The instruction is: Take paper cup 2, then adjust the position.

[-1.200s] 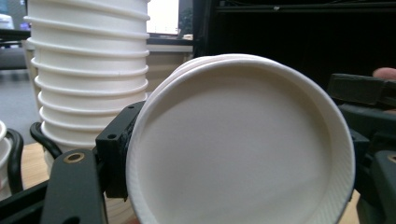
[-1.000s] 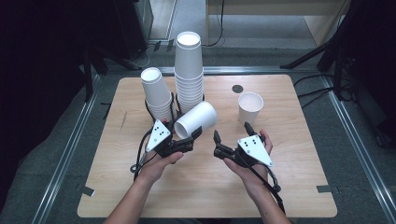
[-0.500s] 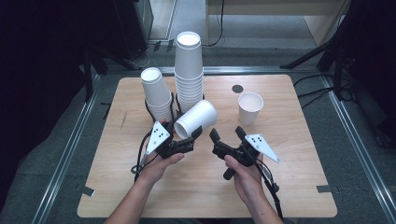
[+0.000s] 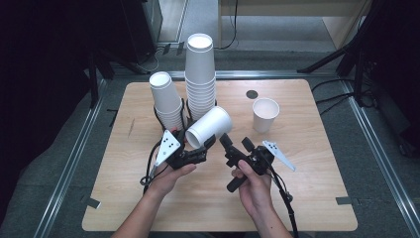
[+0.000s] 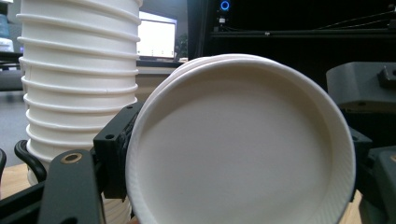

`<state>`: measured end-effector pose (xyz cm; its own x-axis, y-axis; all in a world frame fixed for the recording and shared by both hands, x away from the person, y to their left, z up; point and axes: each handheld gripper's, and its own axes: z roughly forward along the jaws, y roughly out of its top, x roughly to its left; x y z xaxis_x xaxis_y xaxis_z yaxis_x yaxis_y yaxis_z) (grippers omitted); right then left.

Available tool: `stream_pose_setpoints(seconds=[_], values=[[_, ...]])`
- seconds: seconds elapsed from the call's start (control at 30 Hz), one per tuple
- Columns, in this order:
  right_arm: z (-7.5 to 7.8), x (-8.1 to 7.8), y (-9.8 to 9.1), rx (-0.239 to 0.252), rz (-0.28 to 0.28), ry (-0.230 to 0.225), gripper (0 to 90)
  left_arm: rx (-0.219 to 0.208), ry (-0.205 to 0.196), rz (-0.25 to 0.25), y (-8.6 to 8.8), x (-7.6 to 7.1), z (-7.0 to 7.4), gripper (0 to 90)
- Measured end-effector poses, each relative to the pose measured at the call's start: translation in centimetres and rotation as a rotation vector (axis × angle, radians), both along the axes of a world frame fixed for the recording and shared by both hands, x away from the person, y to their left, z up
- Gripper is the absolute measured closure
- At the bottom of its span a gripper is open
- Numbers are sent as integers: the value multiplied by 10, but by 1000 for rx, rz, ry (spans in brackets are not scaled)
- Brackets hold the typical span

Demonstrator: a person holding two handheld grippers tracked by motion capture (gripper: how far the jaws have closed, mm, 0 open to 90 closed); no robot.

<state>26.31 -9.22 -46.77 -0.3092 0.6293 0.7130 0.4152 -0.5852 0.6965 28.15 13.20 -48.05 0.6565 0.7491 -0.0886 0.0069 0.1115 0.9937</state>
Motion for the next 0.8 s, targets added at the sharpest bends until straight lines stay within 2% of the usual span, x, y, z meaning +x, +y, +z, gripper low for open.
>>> stream_pose_setpoints(seconds=[0.03, 0.07, 0.1, 0.2, 0.43, 0.63, 0.8], values=[[0, 1, 1, 22, 1, 9, 0, -3, -2, -6, -1, 0, 0, 228], [0, 1, 1, 22, 1, 9, 0, -3, -2, -6, -1, 0, 0, 228], [0, 1, 3, 47, 8, 27, 0, -1, -3, -6, -1, 0, 0, 228], [0, 3, 4, 70, 9, 43, 0, 0, -5, -9, -1, -1, 0, 228], [-3, 8, 7, 108, 15, 76, 0, -5, -10, -8, 0, -2, 1, 228], [-3, 11, 8, 160, 22, 108, 0, -4, -13, -13, 0, -2, 1, 228], [-1, 14, 9, 176, 20, 123, 0, -5, -15, -16, -1, -3, 1, 228]])
